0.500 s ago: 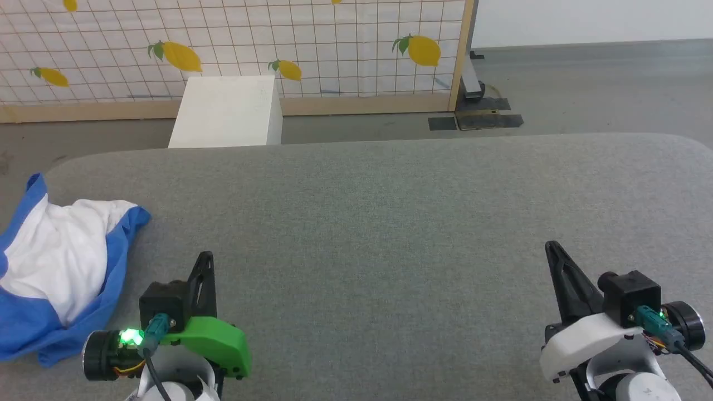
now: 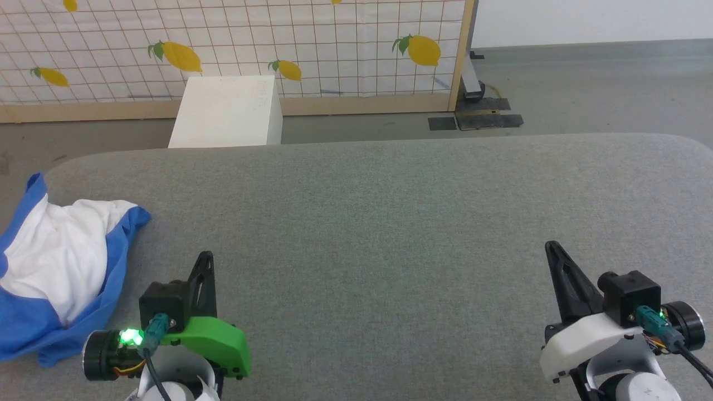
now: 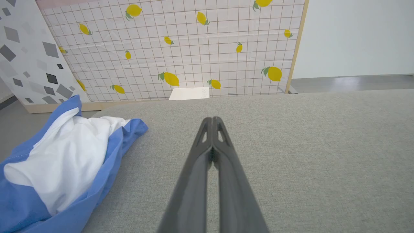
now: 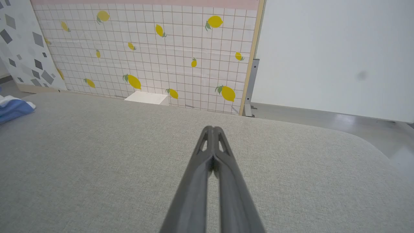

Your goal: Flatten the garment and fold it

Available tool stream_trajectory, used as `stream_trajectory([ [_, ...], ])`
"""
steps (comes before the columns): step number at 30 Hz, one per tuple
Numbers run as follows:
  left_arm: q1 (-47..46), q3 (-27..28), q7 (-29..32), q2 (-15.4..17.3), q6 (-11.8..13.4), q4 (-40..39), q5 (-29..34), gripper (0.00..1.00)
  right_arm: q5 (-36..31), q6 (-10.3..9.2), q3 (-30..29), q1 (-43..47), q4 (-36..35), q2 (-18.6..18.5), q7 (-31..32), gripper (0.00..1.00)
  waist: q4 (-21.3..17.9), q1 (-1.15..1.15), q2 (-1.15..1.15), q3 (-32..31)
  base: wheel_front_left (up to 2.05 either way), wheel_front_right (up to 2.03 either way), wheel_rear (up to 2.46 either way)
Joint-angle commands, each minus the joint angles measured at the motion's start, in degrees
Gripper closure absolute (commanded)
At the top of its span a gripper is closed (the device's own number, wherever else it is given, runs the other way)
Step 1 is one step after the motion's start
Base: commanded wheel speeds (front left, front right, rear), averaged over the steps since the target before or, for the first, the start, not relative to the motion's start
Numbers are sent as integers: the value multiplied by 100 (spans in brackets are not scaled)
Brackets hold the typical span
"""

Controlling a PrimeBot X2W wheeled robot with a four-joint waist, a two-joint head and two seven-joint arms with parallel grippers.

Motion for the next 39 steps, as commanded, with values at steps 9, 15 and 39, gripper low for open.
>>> stream_trajectory([
  [9, 67, 17, 8, -18, -10, -17, 73, 100, -28, -10, 8, -4, 10, 8, 1, 100, 0, 0, 0, 0, 0, 0, 0],
  [15, 0, 0, 0, 0, 0, 0, -1, 0, 0, 0, -2, 0, 0, 0, -1, 0, 0, 0, 0, 0, 0, 0, 0],
  [39, -125, -151, -242, 11, 196, 213, -192, 0, 37, -1, -128, -5, 0, 0, -165, 0, 350, 0, 0, 2, 0, 0, 0],
])
